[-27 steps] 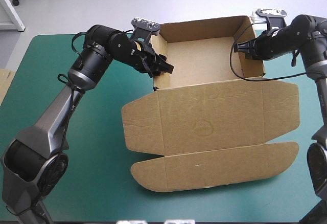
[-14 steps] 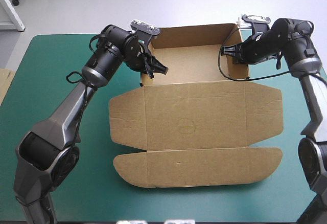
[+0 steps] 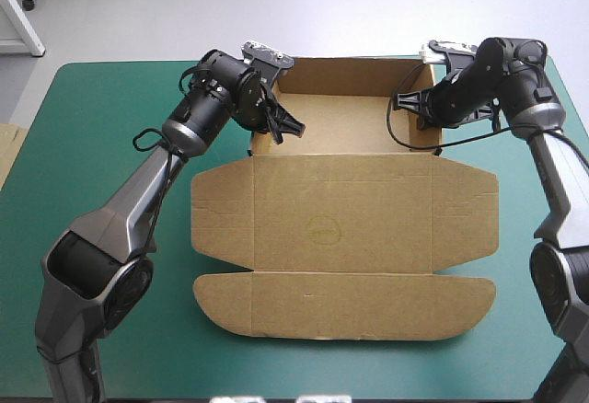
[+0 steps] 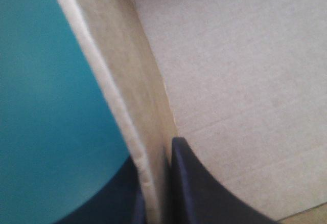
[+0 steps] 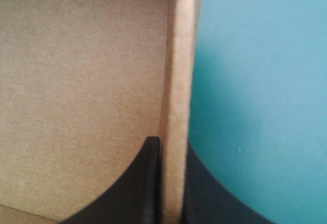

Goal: Fold the box

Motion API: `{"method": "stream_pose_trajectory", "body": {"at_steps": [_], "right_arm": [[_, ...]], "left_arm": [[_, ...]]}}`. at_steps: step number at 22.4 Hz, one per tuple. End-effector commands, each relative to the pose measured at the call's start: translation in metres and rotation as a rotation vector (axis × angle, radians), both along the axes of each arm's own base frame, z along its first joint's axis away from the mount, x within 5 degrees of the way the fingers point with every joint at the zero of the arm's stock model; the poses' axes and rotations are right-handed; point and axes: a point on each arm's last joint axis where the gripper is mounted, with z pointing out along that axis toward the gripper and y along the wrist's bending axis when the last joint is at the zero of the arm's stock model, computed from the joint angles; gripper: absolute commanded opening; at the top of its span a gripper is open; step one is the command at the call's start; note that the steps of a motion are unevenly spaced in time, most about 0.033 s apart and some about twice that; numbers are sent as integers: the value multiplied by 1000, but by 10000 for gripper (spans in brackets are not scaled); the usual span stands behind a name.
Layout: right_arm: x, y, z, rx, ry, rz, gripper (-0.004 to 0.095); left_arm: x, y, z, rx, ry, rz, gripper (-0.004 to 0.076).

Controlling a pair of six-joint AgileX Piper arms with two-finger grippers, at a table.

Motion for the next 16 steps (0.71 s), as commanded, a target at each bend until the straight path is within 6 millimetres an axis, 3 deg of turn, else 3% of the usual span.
{"method": "stream_pose_trajectory", "body": {"at_steps": [1,7,13,16], "right_arm": [[-15,3,27,11,-61,73,0],[1,6,3,12,4,86,0],[9,3,-10,-37,27,85,0],[17,8,-16,-52,30,96,0]], "left_arm": [[-9,18,24,118,-55,-31,-10],[1,31,19,75,-19,19,-10],[21,75,10,-47,68,120,-10],[26,75,1,-65,97,126,-10]]}}
